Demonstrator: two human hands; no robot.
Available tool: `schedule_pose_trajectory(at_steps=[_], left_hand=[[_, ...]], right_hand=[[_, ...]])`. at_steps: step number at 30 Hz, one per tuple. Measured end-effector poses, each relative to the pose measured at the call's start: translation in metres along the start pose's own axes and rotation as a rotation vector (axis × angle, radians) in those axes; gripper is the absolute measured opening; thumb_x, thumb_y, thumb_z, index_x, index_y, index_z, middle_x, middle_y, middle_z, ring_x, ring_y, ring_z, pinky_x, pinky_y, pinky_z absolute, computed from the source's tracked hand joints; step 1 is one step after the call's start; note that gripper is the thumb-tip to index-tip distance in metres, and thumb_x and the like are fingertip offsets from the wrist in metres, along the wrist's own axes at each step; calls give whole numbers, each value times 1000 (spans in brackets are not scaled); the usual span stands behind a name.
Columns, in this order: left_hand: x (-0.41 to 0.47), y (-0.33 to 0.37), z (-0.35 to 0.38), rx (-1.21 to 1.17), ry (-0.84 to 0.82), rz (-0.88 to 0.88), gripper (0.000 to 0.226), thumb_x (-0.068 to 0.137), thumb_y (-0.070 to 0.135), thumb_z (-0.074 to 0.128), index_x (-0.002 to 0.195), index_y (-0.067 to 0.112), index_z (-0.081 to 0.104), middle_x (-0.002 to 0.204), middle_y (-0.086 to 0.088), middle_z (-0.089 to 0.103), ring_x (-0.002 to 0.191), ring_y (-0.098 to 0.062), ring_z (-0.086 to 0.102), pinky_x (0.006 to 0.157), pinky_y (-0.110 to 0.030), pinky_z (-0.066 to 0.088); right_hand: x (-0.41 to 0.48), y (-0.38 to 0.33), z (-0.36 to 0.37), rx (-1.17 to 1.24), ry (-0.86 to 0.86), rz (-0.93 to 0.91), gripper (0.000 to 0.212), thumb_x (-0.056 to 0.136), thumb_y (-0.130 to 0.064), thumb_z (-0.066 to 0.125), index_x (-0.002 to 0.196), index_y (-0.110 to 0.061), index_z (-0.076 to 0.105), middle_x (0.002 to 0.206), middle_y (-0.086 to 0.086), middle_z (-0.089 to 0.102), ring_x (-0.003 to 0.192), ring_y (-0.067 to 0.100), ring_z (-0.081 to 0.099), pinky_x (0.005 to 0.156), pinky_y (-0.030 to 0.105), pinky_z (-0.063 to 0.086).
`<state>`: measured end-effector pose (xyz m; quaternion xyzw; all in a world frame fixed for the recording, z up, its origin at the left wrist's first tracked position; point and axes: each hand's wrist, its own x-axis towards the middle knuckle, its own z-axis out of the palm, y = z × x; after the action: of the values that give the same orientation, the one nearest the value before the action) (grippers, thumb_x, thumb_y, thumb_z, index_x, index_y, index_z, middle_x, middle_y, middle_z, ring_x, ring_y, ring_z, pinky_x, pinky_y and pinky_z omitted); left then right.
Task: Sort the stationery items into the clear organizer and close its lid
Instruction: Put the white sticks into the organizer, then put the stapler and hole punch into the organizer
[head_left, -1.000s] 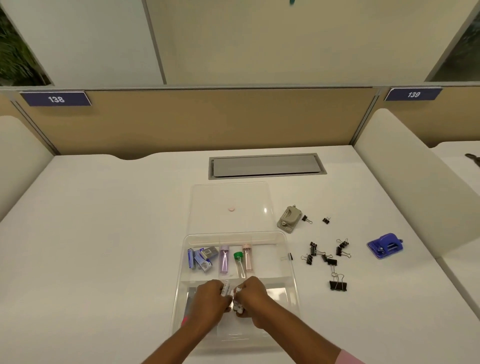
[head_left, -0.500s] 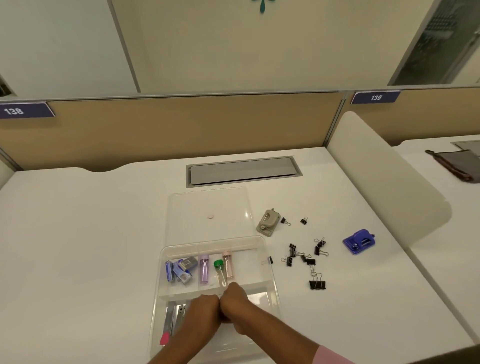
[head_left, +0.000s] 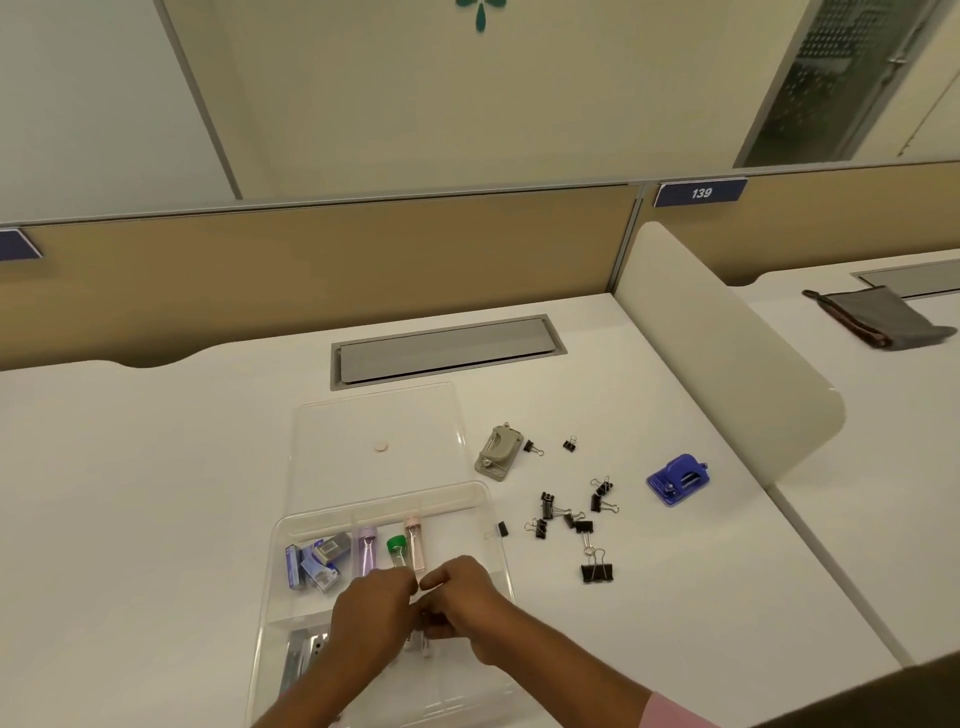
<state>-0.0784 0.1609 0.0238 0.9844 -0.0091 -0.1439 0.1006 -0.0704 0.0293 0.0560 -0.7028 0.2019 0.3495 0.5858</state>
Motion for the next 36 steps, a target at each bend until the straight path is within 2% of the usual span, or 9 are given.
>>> schedule_pose_trajectory(at_steps=[6,11,17,25,27,30,32,34,36], left_hand=[[29,35,-19,-167,108,17,25,84,41,57,105,30,65,94,7,73,96,-9,62,75,-24,41],[61,72,-39,-332,133,22,34,87,56,51,93,26,66,78,6,73,72,-13,69,71,-28,51],[107,112,-42,-446,209,89,37,86,47,57,111,19,63,96,3,73,87,-16,66,70,-26,45],[176,152,-38,-435,147,48,38,85,41,60,107,10,61,104,-7,68,93,-26,63,70,-28,42],[190,155,-36,-381,125,31,35,83,41,63,99,10,60,99,-9,68,88,-26,63,66,-28,42],[207,160,-30,-304,87,31,38,82,43,66,94,8,58,98,-11,66,90,-29,62,67,-32,45],[214,163,-25,-250,72,24,41,83,46,65,97,8,57,102,-11,63,96,-31,61,74,-36,48],[220,164,-22,-204,81,2,44,83,47,64,102,8,56,105,-12,60,99,-32,60,78,-39,49],[225,164,-18,-171,90,-29,45,82,46,64,104,7,55,106,-13,59,101,-33,59,80,-40,49]], right_hand=[[2,-4,-50,240,48,-64,16,87,7,53,98,-4,56,85,18,67,67,25,67,63,30,58],[8,-9,-96,381,103,-115,3,87,-1,60,87,-2,63,76,14,65,61,21,65,57,26,54],[24,-12,-156,526,288,-72,8,86,-7,67,88,0,66,74,14,66,60,22,64,54,26,55],[56,-12,-235,689,632,25,20,82,-12,75,77,-4,57,61,10,56,47,17,50,47,27,46],[64,-9,-251,631,731,28,26,81,-17,76,81,-5,53,68,10,55,52,19,49,52,33,49],[73,-4,-268,424,856,-1,34,83,-26,75,72,-7,49,70,9,55,62,27,55,73,46,55],[76,-1,-275,263,931,-5,38,81,-31,76,87,-1,53,85,14,56,81,34,59,80,47,53],[81,1,-281,112,1003,48,61,78,-35,78,113,4,48,106,23,52,99,40,57,84,47,51],[84,2,-287,3,1046,90,76,75,-39,79,122,6,40,118,30,47,107,43,50,88,49,50]])
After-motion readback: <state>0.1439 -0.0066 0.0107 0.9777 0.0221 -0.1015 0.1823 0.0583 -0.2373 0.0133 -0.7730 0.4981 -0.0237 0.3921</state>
